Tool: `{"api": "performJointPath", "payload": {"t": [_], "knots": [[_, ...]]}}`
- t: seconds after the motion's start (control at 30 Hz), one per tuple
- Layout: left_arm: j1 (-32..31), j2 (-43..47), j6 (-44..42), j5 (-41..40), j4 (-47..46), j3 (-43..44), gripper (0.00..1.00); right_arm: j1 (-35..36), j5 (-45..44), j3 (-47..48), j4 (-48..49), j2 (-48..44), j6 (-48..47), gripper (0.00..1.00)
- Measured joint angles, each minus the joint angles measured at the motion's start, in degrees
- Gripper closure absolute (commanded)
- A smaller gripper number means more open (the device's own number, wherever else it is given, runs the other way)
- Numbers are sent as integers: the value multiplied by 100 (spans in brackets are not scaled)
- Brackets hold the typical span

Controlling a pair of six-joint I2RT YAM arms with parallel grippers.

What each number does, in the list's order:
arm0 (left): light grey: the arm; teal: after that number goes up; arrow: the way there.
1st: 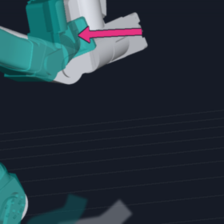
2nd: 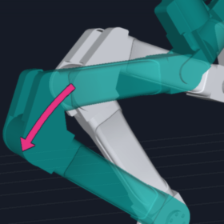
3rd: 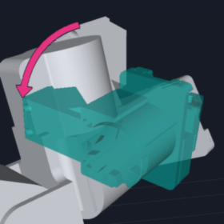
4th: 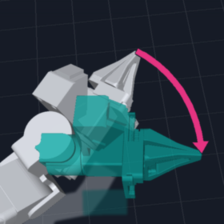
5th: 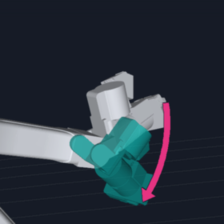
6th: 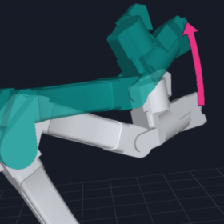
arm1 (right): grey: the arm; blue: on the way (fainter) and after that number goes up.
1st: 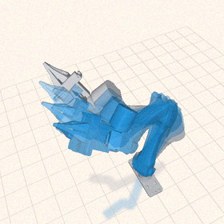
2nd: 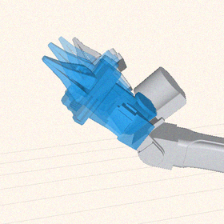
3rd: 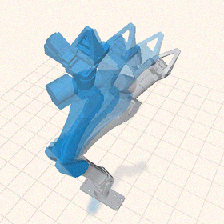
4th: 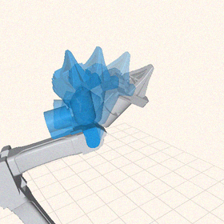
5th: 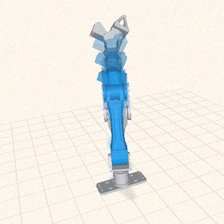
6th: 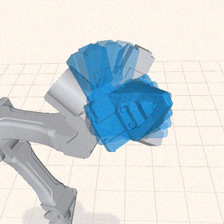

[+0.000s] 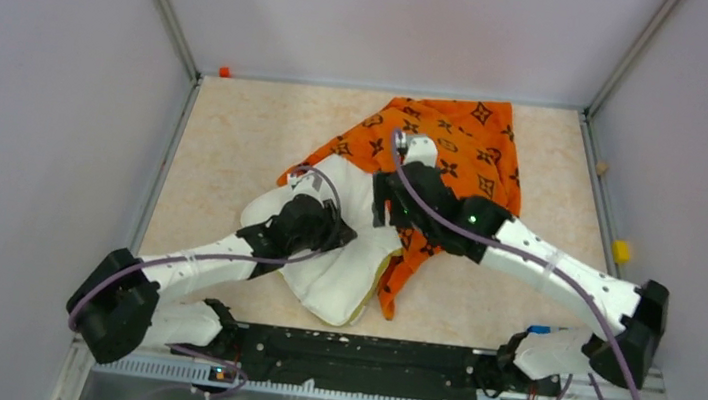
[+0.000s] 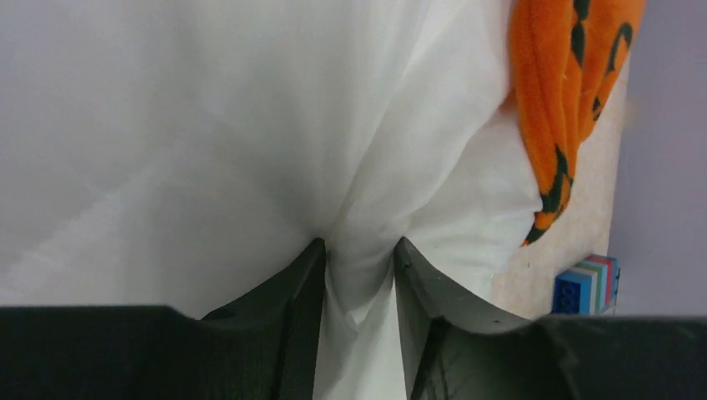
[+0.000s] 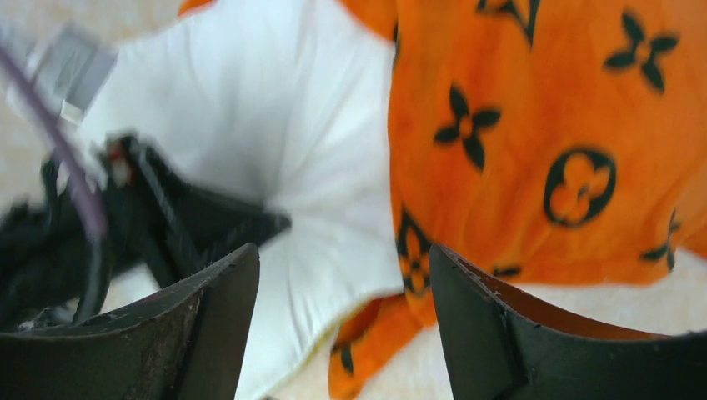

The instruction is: Put the pillow into the pillowcase

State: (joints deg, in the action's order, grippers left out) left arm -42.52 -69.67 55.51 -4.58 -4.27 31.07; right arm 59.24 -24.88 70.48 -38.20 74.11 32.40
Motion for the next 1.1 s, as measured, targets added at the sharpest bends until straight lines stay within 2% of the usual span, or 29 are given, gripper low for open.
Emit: {"api": "performJointPath", "payload": {"t": [0.1,0.23,0.37,0.53,0.63,0.7,0.77,0.87,0.93,0.97,1.0,1.07,1.1], "knots": [[13,562,-122,66,400,0,24,-367,-131,798,350,870,-564,27],[168,1517,-356,-98,1381,251,6,-782,-24,1659,782,2194,-1239,27],[866,1875,-623,-337,2232,782,1,-1145,42,2559,1156,3458,-1886,27],[1443,1534,-885,-540,2647,922,4,-1303,15,3067,1576,4282,-2629,27],[1639,1113,-933,-542,2662,894,11,-1285,114,3287,1775,4588,-2966,28],[1759,887,-935,-529,2549,780,25,-1279,208,3320,1945,4723,-3104,27],[1849,732,-938,-509,2387,632,42,-1276,260,3307,1996,4809,-3189,27],[1937,490,-973,-483,2184,479,79,-1281,297,3305,2046,4911,-3248,33],[1980,365,-1008,-466,2100,455,95,-1305,297,3316,2092,5014,-3246,44],[1998,323,-1038,-435,2046,452,100,-1325,299,3329,2100,5062,-3241,52],[2000,302,-1058,-415,1989,452,100,-1340,297,3392,2074,5149,-3198,63],[2002,297,-1106,-385,1910,452,100,-1388,289,3526,2035,5302,-3126,96],[2004,297,-1130,-376,1882,448,100,-1416,289,3624,1969,5366,-3069,100]]}}
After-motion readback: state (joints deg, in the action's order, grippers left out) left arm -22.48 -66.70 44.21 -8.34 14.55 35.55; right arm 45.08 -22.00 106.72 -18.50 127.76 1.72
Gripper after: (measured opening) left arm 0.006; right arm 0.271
